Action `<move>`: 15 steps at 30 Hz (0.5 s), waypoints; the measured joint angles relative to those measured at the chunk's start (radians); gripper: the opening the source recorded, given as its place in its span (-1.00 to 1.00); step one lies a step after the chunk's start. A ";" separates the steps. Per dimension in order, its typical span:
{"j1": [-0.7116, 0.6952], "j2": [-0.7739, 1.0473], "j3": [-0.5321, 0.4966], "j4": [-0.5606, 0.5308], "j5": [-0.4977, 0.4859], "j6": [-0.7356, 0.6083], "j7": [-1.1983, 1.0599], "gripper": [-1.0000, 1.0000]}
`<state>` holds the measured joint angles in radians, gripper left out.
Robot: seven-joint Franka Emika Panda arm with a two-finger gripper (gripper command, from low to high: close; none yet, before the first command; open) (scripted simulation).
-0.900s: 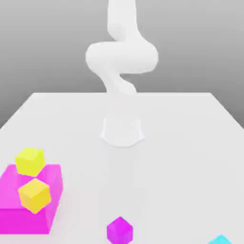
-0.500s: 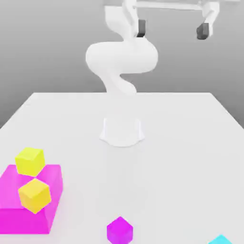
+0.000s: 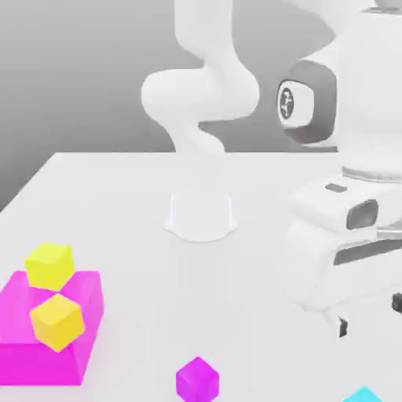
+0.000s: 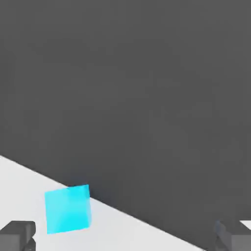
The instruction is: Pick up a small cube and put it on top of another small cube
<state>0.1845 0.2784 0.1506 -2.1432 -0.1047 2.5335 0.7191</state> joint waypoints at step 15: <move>0.070 0.335 -0.021 0.063 -0.063 0.151 0.018 -1.00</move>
<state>0.2542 0.6139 0.1292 -2.0802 -0.1681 2.6850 0.7366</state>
